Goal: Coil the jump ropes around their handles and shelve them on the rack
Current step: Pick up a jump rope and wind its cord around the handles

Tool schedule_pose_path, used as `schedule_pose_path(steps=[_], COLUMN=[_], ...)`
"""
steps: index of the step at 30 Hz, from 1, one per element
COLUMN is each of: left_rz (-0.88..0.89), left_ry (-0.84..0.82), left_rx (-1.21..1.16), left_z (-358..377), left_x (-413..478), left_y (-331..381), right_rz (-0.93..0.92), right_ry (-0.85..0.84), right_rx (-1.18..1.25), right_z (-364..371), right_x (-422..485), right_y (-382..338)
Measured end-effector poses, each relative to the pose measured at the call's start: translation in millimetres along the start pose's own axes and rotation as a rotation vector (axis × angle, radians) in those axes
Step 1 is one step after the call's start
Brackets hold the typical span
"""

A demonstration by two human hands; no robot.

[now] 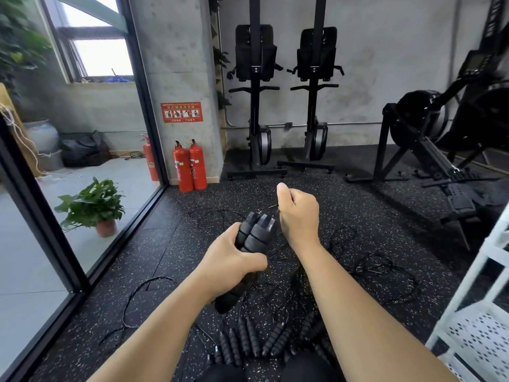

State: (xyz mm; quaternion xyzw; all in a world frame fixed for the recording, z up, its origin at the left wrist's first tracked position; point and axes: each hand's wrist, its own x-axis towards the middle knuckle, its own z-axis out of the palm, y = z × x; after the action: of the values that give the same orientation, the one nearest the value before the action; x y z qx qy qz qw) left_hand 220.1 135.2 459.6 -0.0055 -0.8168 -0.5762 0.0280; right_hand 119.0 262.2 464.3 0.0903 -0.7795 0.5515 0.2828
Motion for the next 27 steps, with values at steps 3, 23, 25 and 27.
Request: schedule_pose_path(steps=[3,23,25,27], left_rz=[0.021,0.039,0.01,-0.008], left_ry=[0.111,-0.036,-0.06,-0.082], left_rx=[-0.112,-0.04,-0.119,-0.177], left_z=[8.4,-5.6,-7.1,-5.9], left_x=[-1.2,-4.3,-5.2,-6.1], left_y=[2.8,18.9,17.8,16.9], right_rz=[0.163,-0.211,-0.221,-0.21], right_ry=[-0.022,-0.677,-0.672,-0.682], right_rx=[0.194,-0.729,-0.773,-0.793], right_z=[5.0,-25.3,-25.0,-24.4], right_x=[-4.3,-15.2,-13.8,-14.1], right_y=[5.4,-37.2,-35.5,-33.1])
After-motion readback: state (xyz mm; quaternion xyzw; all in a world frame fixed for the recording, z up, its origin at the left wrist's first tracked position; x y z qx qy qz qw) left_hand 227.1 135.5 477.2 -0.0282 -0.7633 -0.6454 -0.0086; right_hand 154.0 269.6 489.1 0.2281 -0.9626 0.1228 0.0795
